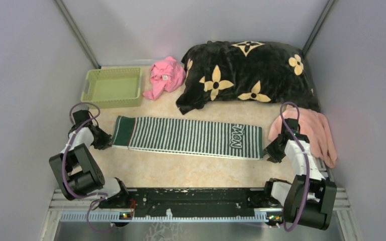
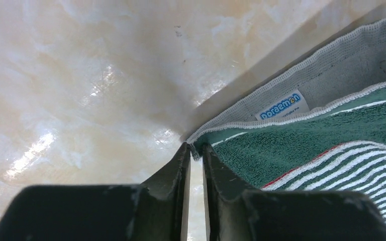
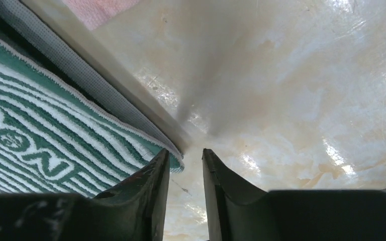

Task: Roll the towels
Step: Fold the towel at the center of the board.

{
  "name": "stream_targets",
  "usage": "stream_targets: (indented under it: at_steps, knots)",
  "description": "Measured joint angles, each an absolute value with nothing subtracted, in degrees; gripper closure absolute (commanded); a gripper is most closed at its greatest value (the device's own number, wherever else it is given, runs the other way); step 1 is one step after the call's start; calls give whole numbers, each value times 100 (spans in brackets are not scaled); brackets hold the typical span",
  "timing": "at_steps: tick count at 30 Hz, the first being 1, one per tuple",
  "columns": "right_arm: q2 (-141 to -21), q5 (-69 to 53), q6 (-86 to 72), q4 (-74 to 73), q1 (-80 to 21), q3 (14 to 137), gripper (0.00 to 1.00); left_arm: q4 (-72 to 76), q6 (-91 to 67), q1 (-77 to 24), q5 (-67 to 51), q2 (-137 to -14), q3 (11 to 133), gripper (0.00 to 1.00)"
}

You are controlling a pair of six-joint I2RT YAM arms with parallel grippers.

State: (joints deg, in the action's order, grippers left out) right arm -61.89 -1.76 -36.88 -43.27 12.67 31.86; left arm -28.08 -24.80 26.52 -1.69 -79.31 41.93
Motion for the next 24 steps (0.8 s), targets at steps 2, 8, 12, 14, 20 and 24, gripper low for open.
stream_targets:
  at_steps: [2, 8, 12, 14, 20, 24]
  knots:
    - [-6160, -176, -3686, -4331, 1267, 3186, 54, -2808, -2484, 2652, -126, -7918, 4193, 66]
    - [-5793, -259, -3553, -4403, 1264, 3280, 44, -2849, -2488, 2676, -34, -7660, 4206, 50]
    - [-5741, -320, -3229, -4407, 1264, 3809, 45, -2963, -2486, 2635, 21, -7334, 4335, 48]
    - [-5730, -596, -2974, -4169, 1267, 4077, 45, -2969, -2506, 2528, 86, -7131, 4425, 48]
    - [-5946, -1931, -2786, -2744, 1245, 4047, 46, -2569, -2578, 1262, 178, -6554, 4536, 50]
    - [-6702, -2547, -2864, -1693, 1173, 3900, 46, -2126, -2556, 489, 106, -7168, 4890, 60]
